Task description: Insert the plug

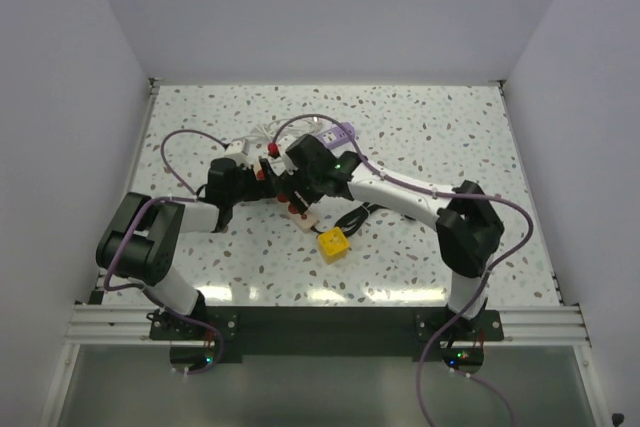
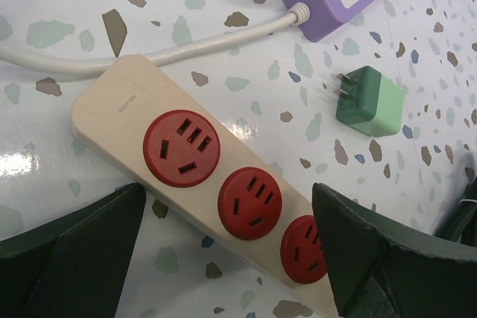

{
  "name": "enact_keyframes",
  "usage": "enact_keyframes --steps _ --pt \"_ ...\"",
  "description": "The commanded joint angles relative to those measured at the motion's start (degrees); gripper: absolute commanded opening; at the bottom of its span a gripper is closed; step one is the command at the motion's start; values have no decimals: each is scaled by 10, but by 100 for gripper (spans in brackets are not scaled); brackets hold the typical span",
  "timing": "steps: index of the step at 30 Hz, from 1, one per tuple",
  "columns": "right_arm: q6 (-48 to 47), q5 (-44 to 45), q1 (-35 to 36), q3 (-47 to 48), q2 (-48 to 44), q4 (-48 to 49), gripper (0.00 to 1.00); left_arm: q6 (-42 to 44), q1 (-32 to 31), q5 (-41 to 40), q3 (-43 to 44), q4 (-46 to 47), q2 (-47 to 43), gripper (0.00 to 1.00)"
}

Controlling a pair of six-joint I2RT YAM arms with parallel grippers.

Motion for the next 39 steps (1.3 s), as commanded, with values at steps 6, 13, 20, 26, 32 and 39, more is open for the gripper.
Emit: enact_keyframes --steps 6,13,20,26,32,39 --pt "-69 -1 -43 3 -70 56 87 12 -3 16 16 -14 2 99" --pt "-102 -68 -137 25 -11 70 87 17 -3 16 9 -22 -29 99" --pt "-188 -95 -159 14 53 97 88 16 -3 18 8 -28 -34 99" --pt "-221 -118 -165 23 92 98 87 16 -3 21 10 -29 -31 99" --pt "-232 -132 -171 36 123 97 87 18 -3 17 13 -35 -34 99" --pt "-237 -158 -178 59 157 93 81 18 -3 16 11 -42 -42 99"
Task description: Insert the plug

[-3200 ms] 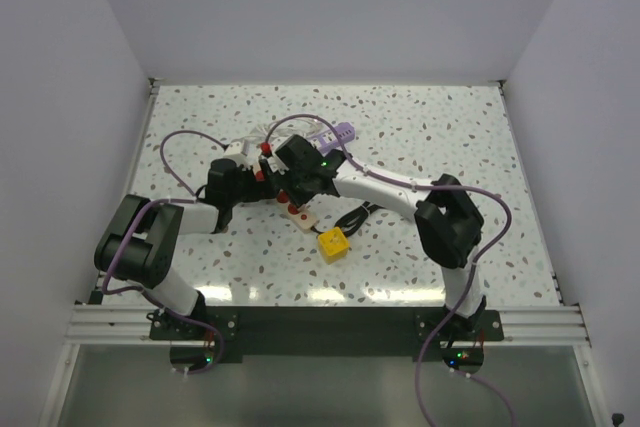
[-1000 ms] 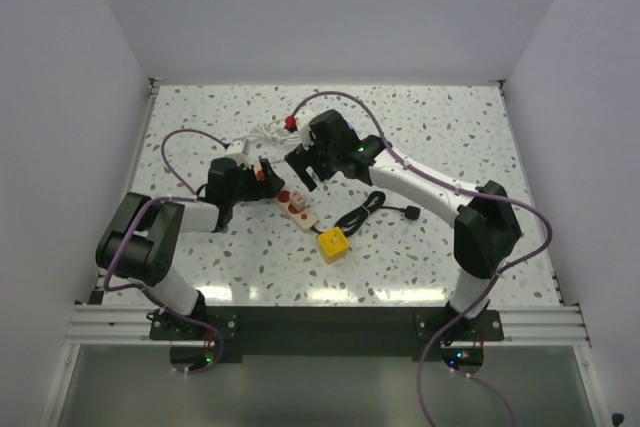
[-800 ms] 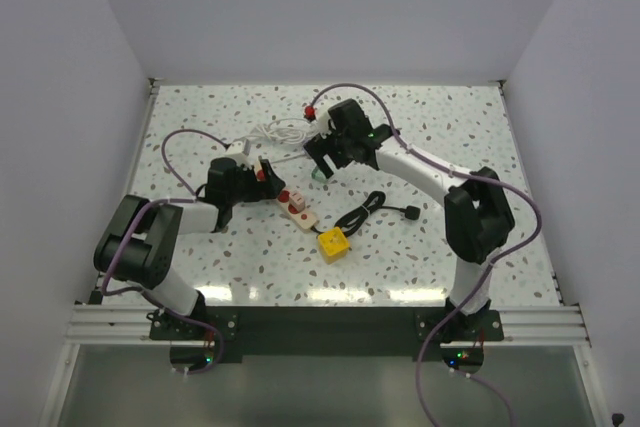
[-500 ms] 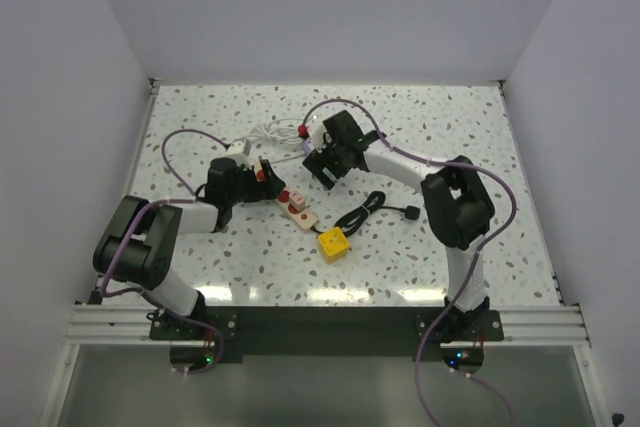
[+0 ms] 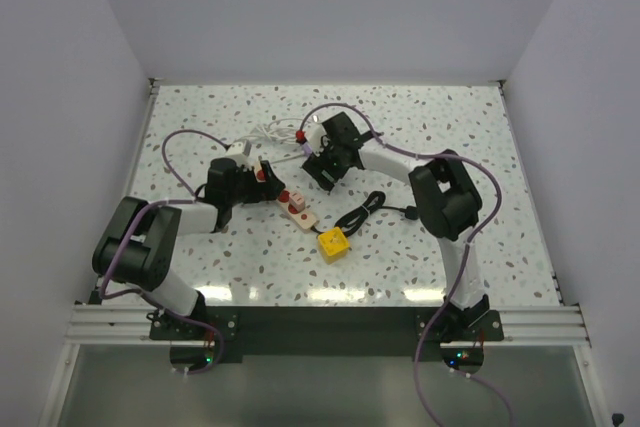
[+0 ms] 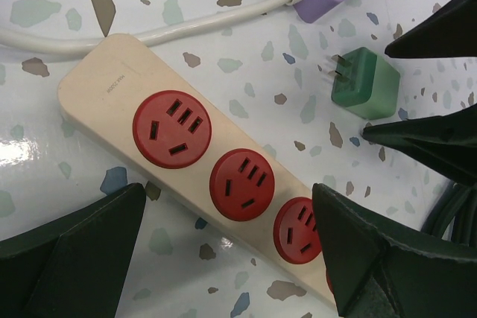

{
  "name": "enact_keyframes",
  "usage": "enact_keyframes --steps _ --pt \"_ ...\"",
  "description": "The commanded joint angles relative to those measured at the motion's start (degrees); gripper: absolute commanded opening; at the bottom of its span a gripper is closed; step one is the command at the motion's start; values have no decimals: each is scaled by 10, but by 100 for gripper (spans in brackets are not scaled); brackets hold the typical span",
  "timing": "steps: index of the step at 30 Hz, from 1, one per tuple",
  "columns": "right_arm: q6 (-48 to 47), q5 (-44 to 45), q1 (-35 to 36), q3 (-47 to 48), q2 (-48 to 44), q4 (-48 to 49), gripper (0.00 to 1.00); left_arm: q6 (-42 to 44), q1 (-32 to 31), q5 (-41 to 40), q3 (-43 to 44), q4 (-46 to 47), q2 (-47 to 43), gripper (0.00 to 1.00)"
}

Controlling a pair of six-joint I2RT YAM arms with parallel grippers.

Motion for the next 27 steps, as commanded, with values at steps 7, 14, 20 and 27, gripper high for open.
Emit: enact_keyframes --steps 7,14,20,27 --pt "-18 -38 -9 32 17 6 44 11 -2 2 0 -5 -41 99" --pt "-17 -37 -9 18 -28 -11 8 4 -2 5 -7 -16 -90 99" --pt "5 -49 -7 -49 -136 18 0 -9 -5 32 -22 -17 -158 97" --pt "6 -52 60 -135 -251 31 0 -11 -63 51 -10 -29 -206 96"
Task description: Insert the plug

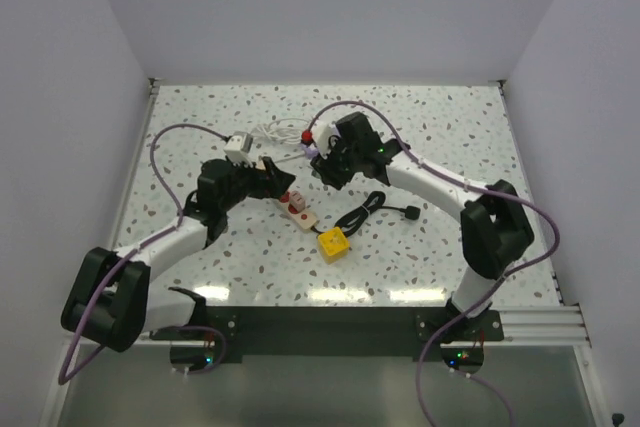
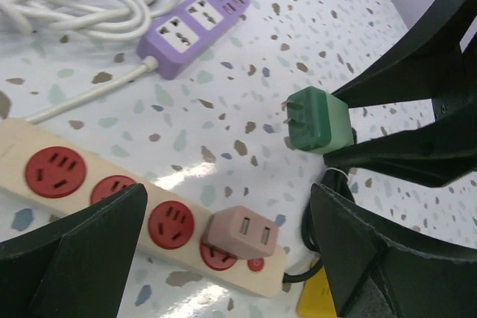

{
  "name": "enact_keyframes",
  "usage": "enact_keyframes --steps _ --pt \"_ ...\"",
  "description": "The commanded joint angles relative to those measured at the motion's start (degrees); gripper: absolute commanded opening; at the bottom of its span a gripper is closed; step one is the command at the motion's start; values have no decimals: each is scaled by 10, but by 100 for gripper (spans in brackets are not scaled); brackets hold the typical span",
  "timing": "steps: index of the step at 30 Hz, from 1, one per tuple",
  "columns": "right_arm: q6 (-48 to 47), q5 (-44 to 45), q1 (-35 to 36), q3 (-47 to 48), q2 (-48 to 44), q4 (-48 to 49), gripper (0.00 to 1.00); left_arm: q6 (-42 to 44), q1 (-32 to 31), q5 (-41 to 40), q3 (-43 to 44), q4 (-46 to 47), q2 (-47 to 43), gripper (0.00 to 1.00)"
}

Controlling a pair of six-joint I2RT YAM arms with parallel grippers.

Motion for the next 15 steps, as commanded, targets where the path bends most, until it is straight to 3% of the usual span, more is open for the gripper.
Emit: enact_keyframes --steps 1,6,15 --pt "3 -17 50 -21 -63 22 0 -2 -39 27 12 -3 -22 96" --pt "-3 -23 95 -31 -103 13 0 -16 -54 58 7 14 -39 96" --pt "-5 -16 114 -34 -117 12 0 -41 -56 97 -8 56 -39 96"
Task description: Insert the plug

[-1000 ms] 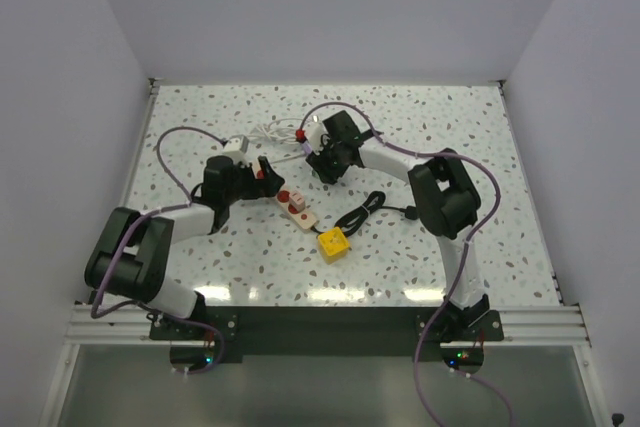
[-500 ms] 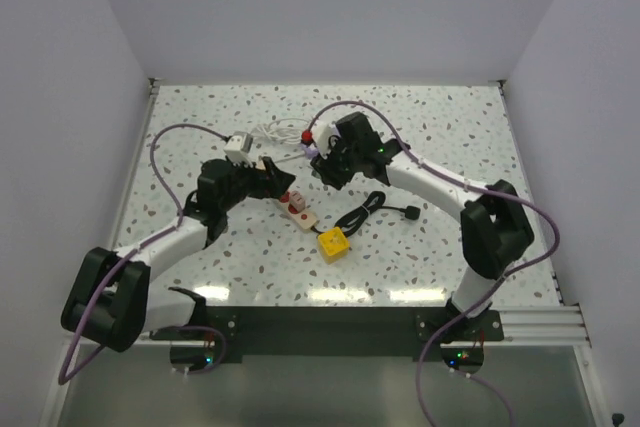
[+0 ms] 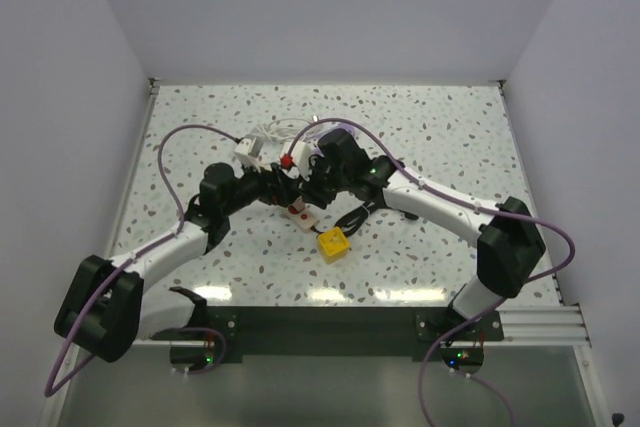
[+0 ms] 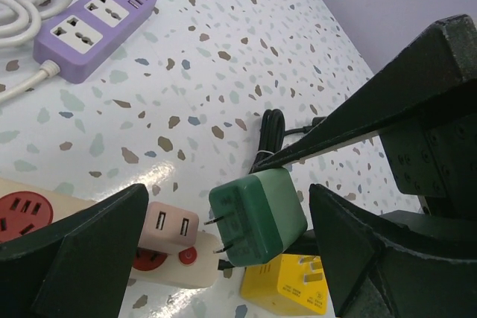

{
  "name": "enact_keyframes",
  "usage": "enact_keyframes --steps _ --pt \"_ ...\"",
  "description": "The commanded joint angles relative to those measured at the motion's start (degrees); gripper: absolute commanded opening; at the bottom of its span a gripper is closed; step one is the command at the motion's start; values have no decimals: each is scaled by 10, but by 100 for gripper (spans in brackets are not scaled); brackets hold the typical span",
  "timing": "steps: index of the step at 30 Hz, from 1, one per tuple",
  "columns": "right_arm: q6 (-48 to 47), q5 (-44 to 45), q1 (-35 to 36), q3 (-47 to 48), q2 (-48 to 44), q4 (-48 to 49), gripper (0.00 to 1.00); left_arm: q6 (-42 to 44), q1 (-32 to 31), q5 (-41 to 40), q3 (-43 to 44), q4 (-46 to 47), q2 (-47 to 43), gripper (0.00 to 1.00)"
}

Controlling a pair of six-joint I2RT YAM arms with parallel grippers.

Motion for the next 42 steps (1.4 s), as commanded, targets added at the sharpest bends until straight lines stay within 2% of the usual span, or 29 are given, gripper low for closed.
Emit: enact_keyframes --steps 1,13,20,23,26,33,35,36,37,38,40,41,42 --pt "-3 -5 3 -5 -30 11 0 -19 -2 40 -6 48 2 94" --pt "-15 37 4 -43 -71 43 0 -55 -1 102 -18 109 26 71" --pt "-19 36 5 -67 -96 66 0 -92 -1 163 -31 180 49 68" --pt "-21 39 5 -75 -102 74 0 -118 -1 188 -39 222 60 62" --pt "-24 32 4 -78 -106 77 0 -139 -1 208 -43 254 66 54" --pt "-24 58 4 -88 -114 95 0 -181 0 248 -48 314 81 24" --pt "-26 61 4 -95 -119 100 8 -194 -1 264 -50 345 95 18" --pt "-24 62 4 -98 -123 106 15 -208 -1 275 -49 358 106 10" --pt "-22 65 4 -99 -126 109 24 -217 -1 281 -50 387 113 5" --pt "-21 68 4 -101 -128 110 42 -226 -1 285 -51 401 117 0" --pt "-19 71 4 -103 -135 108 52 -239 3 293 -51 422 124 0" --pt "-17 72 4 -107 -138 109 65 -238 6 294 -52 423 122 0" --pt "-17 79 4 -110 -143 111 72 -236 14 294 -51 422 120 0"
